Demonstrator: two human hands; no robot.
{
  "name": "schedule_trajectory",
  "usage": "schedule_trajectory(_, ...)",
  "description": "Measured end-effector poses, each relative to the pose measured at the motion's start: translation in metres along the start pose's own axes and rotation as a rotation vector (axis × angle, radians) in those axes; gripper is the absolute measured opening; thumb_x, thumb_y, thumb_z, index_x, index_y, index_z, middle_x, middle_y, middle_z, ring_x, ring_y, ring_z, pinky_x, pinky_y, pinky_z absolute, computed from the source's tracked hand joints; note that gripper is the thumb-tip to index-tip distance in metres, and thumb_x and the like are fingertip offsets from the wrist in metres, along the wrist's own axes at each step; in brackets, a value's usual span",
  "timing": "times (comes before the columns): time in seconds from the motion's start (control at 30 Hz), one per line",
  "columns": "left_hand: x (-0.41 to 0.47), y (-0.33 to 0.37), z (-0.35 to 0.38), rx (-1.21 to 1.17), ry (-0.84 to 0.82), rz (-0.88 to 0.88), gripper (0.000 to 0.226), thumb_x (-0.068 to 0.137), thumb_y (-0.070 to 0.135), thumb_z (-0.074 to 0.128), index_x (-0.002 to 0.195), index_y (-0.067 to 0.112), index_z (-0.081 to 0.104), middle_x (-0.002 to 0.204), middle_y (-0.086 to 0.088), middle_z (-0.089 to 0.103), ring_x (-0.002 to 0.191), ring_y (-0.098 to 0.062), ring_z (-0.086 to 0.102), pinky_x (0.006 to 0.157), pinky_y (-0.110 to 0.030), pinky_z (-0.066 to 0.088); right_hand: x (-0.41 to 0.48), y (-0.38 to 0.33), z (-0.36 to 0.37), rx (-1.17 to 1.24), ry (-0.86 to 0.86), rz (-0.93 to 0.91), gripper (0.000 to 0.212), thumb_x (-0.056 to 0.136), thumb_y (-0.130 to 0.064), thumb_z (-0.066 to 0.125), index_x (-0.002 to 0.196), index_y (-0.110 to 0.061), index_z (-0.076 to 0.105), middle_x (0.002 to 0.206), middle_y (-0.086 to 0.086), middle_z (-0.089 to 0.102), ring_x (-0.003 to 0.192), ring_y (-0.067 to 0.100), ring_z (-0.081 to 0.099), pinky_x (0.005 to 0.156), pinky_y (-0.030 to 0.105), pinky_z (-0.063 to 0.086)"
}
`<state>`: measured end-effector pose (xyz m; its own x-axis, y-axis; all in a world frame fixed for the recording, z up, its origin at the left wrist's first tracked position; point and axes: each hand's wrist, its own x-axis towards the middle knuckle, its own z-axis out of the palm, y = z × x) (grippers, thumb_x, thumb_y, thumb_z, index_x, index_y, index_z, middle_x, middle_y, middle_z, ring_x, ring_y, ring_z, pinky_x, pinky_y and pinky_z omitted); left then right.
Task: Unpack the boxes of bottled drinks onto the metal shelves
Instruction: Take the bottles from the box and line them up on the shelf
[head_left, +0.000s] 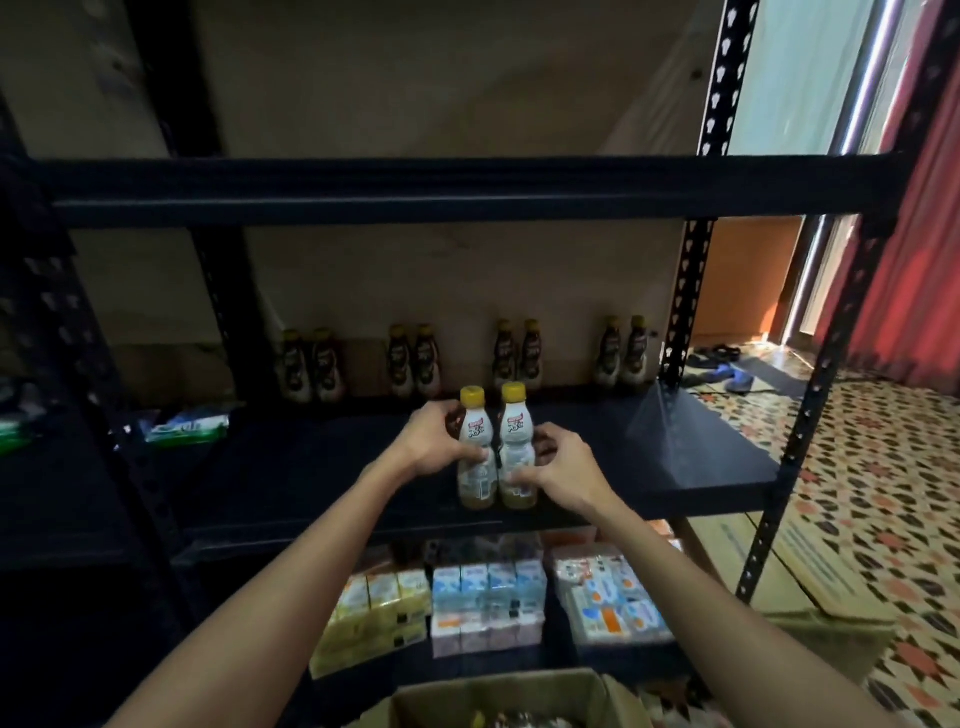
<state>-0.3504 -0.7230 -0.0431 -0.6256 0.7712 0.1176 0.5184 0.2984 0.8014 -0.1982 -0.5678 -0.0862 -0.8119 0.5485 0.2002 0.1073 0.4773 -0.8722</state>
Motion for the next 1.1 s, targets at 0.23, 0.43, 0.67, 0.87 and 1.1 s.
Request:
schedule_trajectory(0.23, 0.014, -0.020, 0.013, -0.001, 0.107, 0.004, 0.044, 0.073, 0.017, 0.085, 0.111, 0.024, 0.063, 0.100, 0.008, 0.072, 0.092, -0.004, 0.066, 0.088, -0.030, 0.055, 0.020, 0.014, 0.025, 0.046, 0.059, 0.033, 0.051, 0.070, -0.014, 0.092, 0.110, -0.026, 0.062, 0.097, -0.012, 0.069, 0.087, 0.000, 0.066, 0.084, 0.026, 0.058)
schedule_trajectory(0.43, 0.023, -0.016, -0.009, 0.020, -0.012, 0.036, 0.087, 0.070, 0.027, 0.090, 0.143, 0.027, 0.044, 0.121, 0.007, 0.063, 0.109, -0.010, 0.063, 0.098, -0.037, 0.053, 0.030, 0.010, 0.015, 0.010, 0.062, 0.023, 0.078, 0.072, -0.039, 0.089, 0.137, -0.026, 0.049, 0.119, -0.006, 0.062, 0.110, 0.014, 0.061, 0.095, 0.031, 0.051)
schedule_trajectory(0.67, 0.036, 0.027, -0.039, 0.314, -0.109, 0.190, 0.033, 0.094, 0.011, 0.064, 0.122, 0.027, 0.069, 0.121, 0.005, 0.068, 0.115, -0.009, 0.061, 0.102, -0.029, 0.048, 0.054, -0.047, -0.011, -0.170, 0.080, -0.177, 0.034, 0.091, -0.038, 0.071, 0.124, -0.031, 0.068, 0.113, -0.005, 0.069, 0.101, 0.013, 0.066, 0.090, 0.035, 0.056)
schedule_trajectory(0.87, 0.039, 0.038, -0.026, 0.448, 0.099, 0.097, 0.042, 0.083, 0.038, 0.078, 0.118, 0.018, 0.068, 0.114, -0.006, 0.068, 0.103, -0.018, 0.063, 0.084, -0.028, 0.051, 0.060, -0.056, -0.011, -0.309, 0.045, -0.157, 0.020, 0.094, -0.024, 0.070, 0.114, -0.025, 0.073, 0.106, -0.005, 0.070, 0.103, 0.013, 0.064, 0.094, 0.030, 0.052)
schedule_trajectory(1.1, 0.039, 0.055, -0.032, 0.606, -0.049, 0.103, 0.028, 0.092, 0.018, 0.068, 0.120, 0.021, 0.069, 0.124, -0.006, 0.065, 0.114, -0.019, 0.060, 0.095, -0.027, 0.049, 0.062, -0.054, -0.010, -0.341, 0.043, -0.144, 0.020, 0.094, -0.027, 0.069, 0.113, -0.031, 0.071, 0.113, -0.001, 0.068, 0.111, 0.019, 0.060, 0.100, 0.035, 0.049)
